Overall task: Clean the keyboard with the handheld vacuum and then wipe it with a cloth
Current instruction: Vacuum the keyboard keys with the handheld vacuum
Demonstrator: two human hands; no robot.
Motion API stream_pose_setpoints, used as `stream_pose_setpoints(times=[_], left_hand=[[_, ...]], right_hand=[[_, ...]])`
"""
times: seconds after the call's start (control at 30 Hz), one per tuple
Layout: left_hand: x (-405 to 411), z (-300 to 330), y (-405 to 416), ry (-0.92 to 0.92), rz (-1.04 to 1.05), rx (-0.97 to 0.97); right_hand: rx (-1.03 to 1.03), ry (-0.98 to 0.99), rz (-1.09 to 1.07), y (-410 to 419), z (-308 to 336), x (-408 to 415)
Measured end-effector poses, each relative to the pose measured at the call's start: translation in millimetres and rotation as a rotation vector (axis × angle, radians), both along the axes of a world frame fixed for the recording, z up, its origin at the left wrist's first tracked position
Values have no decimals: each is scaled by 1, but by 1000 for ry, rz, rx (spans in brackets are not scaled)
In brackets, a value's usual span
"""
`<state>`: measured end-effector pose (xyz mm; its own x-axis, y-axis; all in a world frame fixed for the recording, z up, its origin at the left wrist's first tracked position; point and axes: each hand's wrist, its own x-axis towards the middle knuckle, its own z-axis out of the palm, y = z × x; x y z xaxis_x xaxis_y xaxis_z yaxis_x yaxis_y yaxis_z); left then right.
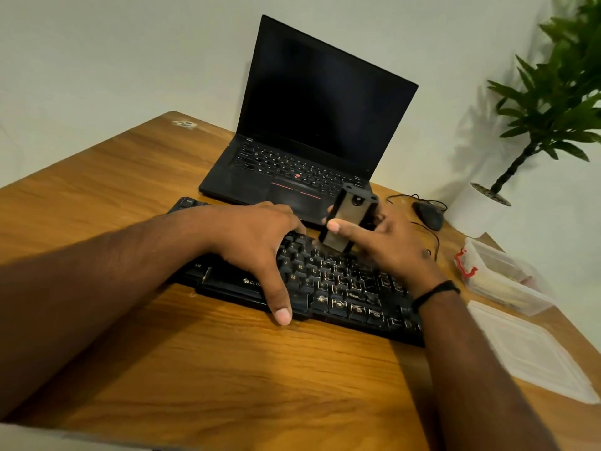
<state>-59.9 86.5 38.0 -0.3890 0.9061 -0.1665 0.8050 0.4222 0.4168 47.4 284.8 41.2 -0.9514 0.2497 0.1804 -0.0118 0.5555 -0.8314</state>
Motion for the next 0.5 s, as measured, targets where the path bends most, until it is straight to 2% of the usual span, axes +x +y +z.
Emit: stream_pose_setpoints(times=[0.07, 0.17, 0.23, 0.33, 0.5], left_hand=[[1, 0, -1, -11, 0, 10], [1, 0, 0, -5, -5, 18], [1, 0, 1, -8, -5, 18], [0, 1, 1, 13, -1, -10], [-3, -1, -1, 14, 5, -21]], right_hand=[[-75, -26, -32, 15, 7, 12], [26, 9, -87, 23, 9, 18], [18, 8, -50, 13, 6, 13], [135, 21, 24, -11, -4, -5], [115, 80, 75, -26, -9, -15]])
